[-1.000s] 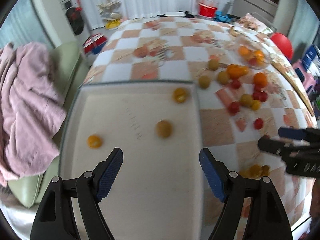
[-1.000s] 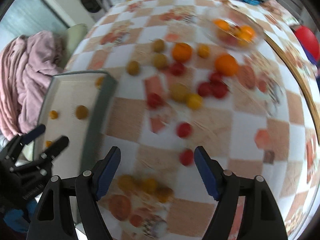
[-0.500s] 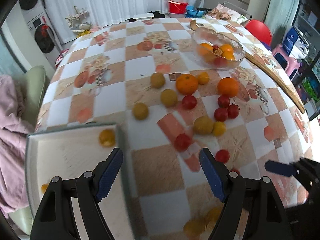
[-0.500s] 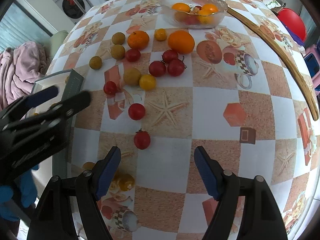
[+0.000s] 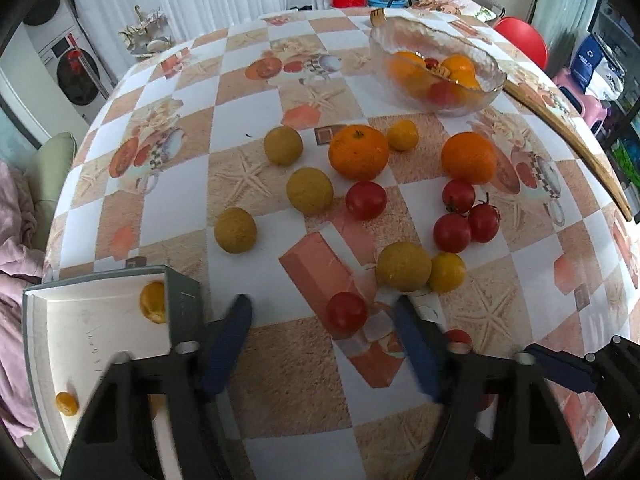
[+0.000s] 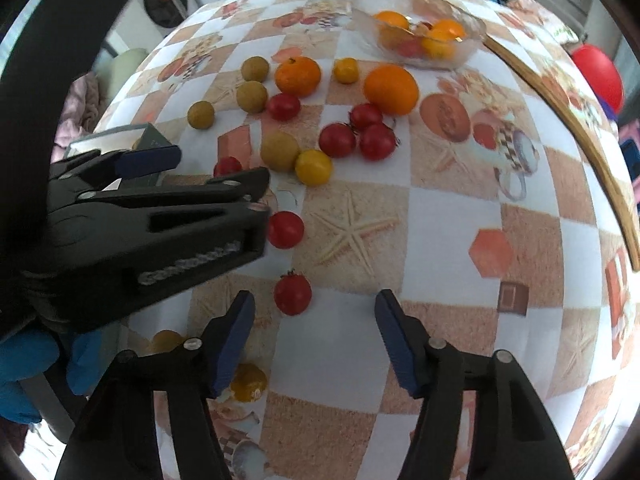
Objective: Organize fruits
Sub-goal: 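Return to the table and close both tools on a red cherry tomato, then carry the red cherry tomato into the white tray and release it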
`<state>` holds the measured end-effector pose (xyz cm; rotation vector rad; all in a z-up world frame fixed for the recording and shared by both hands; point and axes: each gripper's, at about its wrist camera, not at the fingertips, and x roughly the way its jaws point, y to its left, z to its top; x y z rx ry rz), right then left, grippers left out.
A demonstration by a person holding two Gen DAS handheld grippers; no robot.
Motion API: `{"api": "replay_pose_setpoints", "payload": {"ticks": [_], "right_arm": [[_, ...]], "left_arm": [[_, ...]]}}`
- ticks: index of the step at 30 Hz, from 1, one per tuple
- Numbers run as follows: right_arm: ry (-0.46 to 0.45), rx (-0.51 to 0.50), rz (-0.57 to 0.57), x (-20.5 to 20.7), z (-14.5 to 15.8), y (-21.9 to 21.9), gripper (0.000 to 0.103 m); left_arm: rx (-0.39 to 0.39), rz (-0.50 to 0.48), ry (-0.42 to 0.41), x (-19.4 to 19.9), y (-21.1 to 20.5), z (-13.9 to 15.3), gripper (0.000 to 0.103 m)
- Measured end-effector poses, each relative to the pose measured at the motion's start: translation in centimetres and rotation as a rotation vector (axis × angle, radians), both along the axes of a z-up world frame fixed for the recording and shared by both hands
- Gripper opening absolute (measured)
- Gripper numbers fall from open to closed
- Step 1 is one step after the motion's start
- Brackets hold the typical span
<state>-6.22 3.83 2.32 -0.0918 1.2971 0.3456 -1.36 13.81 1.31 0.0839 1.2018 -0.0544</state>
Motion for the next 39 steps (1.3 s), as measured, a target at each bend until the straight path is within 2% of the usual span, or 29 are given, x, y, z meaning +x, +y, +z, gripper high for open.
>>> {"api": "replay_pose_setpoints", "payload": {"ticks": [3,6,7,8,10,12,17,27,34,39], "right_arm": [[-0.017,-0.016,0.020,-0.1,0.0,0.5,0.059],[-0.035,-0.036,0.038,-0.2,0.0,0.9,0.047],[-0.040,-0.039,0.043,-0.2,0.0,0.8,0.036],[-0.040,-0.038,0.048,-0.1,0.0,0.9,0.026],[-0.030,-0.021,0.048,0.0,0.0,0.6,0.020],[-0.005,0.026,0.032,0.2,0.1,-0.1,0.020],[0.043,0.117,-0.030,0.3,0.4,-2.3,0.020],[0.069,0.150,-0.059,0.1,1.8,-4.3,0.020],[0.061,0.149,-0.029,0.4,2.8,-3.1,0.020],[0.052,0.158,0.030,0.3,3.7,-0.5,0.020]], "left_arm": [[-0.015,0.014,-0.004,0.1,0.0,0.0,0.065],[-0.037,0.013,-0.003,0.1,-0.1,0.1,0.057],[-0.036,0.011,-0.004,0.1,-0.2,0.1,0.053],[-0.040,0.006,-0.005,0.1,-0.2,0.1,0.044],[-0.050,-0.004,-0.006,0.0,-0.4,0.3,0.033],[-0.059,-0.009,0.000,0.0,-0.5,0.3,0.021],[-0.100,0.012,0.001,-0.6,0.1,1.2,0.021],[-0.136,0.051,-0.047,-3.8,1.8,4.5,0.021],[-0.139,0.104,-0.060,-6.8,4.1,5.7,0.021],[-0.121,0.166,-0.049,-9.8,6.8,5.9,0.021]]}}
